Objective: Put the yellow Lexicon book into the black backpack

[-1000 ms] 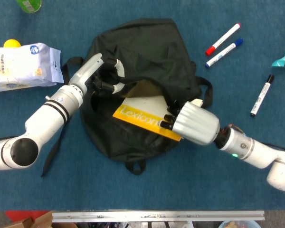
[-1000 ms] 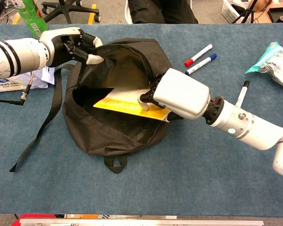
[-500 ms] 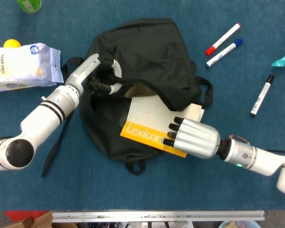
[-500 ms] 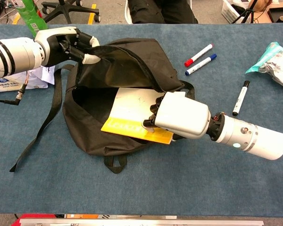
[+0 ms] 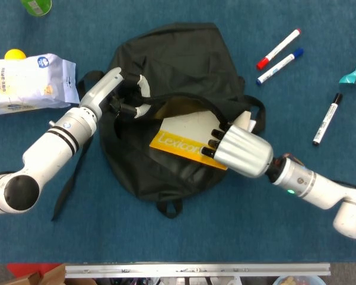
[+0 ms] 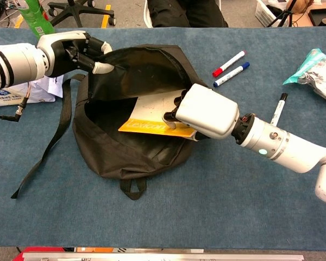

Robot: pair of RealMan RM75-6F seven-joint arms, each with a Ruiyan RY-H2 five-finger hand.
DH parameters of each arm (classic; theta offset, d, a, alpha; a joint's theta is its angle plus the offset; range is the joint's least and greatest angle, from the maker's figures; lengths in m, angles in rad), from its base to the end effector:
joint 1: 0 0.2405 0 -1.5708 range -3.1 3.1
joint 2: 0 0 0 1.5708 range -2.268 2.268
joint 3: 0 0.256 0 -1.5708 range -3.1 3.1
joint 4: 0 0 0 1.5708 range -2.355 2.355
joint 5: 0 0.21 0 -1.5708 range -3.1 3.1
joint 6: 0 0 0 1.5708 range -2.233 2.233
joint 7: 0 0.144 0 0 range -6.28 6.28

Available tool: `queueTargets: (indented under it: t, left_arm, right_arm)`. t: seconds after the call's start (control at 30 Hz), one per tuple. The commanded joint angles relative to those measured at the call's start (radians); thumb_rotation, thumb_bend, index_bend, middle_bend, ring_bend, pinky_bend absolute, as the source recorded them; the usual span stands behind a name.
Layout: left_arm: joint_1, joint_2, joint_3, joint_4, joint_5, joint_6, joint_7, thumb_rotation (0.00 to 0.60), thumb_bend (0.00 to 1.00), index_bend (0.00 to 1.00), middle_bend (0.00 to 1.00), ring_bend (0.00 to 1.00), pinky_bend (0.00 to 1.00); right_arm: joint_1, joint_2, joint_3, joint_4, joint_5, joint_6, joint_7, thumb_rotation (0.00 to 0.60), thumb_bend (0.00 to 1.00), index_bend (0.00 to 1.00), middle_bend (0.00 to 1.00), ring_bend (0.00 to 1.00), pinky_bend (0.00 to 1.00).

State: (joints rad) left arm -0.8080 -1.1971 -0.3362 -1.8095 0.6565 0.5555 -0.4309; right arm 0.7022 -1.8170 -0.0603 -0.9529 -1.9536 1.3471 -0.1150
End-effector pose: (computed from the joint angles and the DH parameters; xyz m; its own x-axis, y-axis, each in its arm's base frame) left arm -0.1161 0.3458 0.0445 -0.5071 0.5978 0.6209 0.8542 0.2525 0.4545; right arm -0.1428 -0.2732 -0.0736 0.5355 0.1881 0.8233 -0.3345 -0.8479 0.4113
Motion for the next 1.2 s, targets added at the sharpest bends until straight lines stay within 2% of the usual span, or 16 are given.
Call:
queueTargets:
  t: [0.03, 0.33, 0.87, 1.2]
  left_arm:
    - [0.0, 0.001, 0.0, -0.002, 0.001, 0.0, -0.001, 0.6, 0.39, 0.66, 0.54, 0.52, 0.53]
    - [0.003, 0.008, 0.002, -0.009, 0.004, 0.004, -0.008, 0.6, 0.39, 0.66, 0.54, 0.52, 0.53]
    - [0.005, 0.027, 0.011, -0.034, 0.013, 0.002, -0.009, 0.6, 0.39, 0.66, 0.53, 0.52, 0.53]
    - [0.01, 0.041, 0.017, -0.047, 0.02, 0.005, -0.008, 0.6, 0.39, 0.66, 0.53, 0.52, 0.53]
  right_arm:
    - [0.006, -0.035, 0.003, 0.006, 0.011, 0.002, 0.028, 0.6, 0.28, 0.92, 0.82, 0.65, 0.7]
    - [-0.006, -0.084, -0.01, 0.015, 0.032, 0.01, 0.058, 0.6, 0.28, 0.92, 0.82, 0.65, 0.7]
    - [0.035, -0.173, 0.042, 0.2, 0.096, 0.001, 0.121, 0.6, 0.28, 0.92, 0.82, 0.65, 0.7]
    - [0.051, -0.219, 0.062, 0.274, 0.14, -0.017, 0.131, 0.6, 0.27, 0.92, 0.82, 0.65, 0.7]
